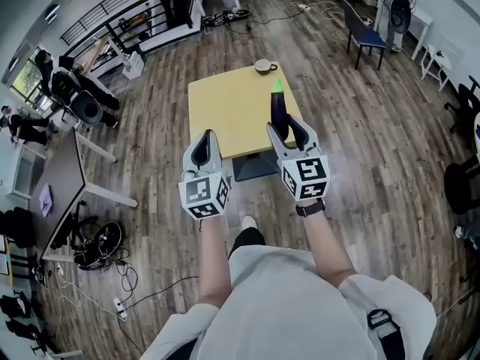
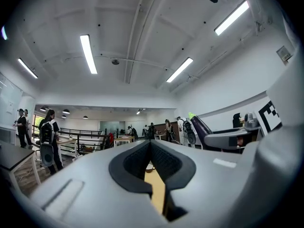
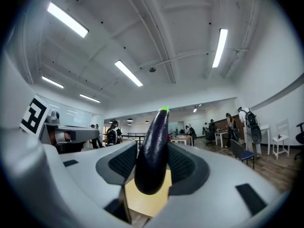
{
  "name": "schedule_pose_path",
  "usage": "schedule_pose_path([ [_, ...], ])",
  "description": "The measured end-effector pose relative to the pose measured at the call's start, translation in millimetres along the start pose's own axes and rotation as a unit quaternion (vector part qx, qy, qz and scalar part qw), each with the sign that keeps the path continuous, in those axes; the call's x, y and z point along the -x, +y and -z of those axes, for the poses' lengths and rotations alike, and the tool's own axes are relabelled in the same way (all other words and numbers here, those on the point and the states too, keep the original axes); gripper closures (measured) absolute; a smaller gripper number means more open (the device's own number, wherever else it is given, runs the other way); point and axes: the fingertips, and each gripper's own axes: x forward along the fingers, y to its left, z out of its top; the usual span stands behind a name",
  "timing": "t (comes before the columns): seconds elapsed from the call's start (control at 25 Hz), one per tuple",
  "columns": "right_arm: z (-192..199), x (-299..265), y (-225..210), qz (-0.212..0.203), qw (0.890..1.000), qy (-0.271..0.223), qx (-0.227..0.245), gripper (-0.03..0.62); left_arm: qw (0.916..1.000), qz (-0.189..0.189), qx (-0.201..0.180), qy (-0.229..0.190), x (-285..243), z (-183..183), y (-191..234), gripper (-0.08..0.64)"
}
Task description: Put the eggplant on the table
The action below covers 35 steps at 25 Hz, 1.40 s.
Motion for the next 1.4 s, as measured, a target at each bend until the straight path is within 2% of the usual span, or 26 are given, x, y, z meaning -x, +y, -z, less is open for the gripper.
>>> schedule_pose_path([
  [0.12, 4.9, -21.9, -4.0, -0.007, 1.000, -0.013, -0.007, 0.390, 0.9998, 0.014, -0.006, -0.009, -24.6, 1.2, 8.5, 0.552],
  [0.36, 1.0, -92.7, -33.4, 0.015, 0.999, -0.021, 0.019, 0.390, 0.9981, 0.047, -0.006, -0.039, -98.7, -0.1, 32.9, 0.552],
  [0.56, -8.0, -148.3, -41.5, 0.026, 0.999, -0.012, 0.045, 0.390, 0.9982, 0.054, 0.012, -0.024, -160.7, 9.3, 62.0, 0.552],
  [0.8, -2.0, -217.8, -39.1, 0.024, 0.999, 0.005, 0.040, 0.390, 0.9961, 0.078, 0.034, -0.025, -202.4, 20.2, 91.5, 0.552],
  [1.04, 6.7, -286.3, -13.0, 0.006, 0.999, 0.005, 0.038, 0.390, 0.9957, 0.060, 0.064, -0.030, -239.6, 27.7, 160.2, 0.552],
  [1.28, 26.4, -330.3, 7.2, -0.021, 0.999, 0.011, 0.033, 0.390, 0.9969, 0.056, 0.049, -0.025, -268.4, 52.7, 197.3, 0.552],
  [1.4, 38.8, -342.4, 9.7, -0.018, 0.999, 0.021, 0.024, 0.390, 0.9984, 0.048, 0.028, 0.009, -282.1, 76.4, 206.3, 0.552],
])
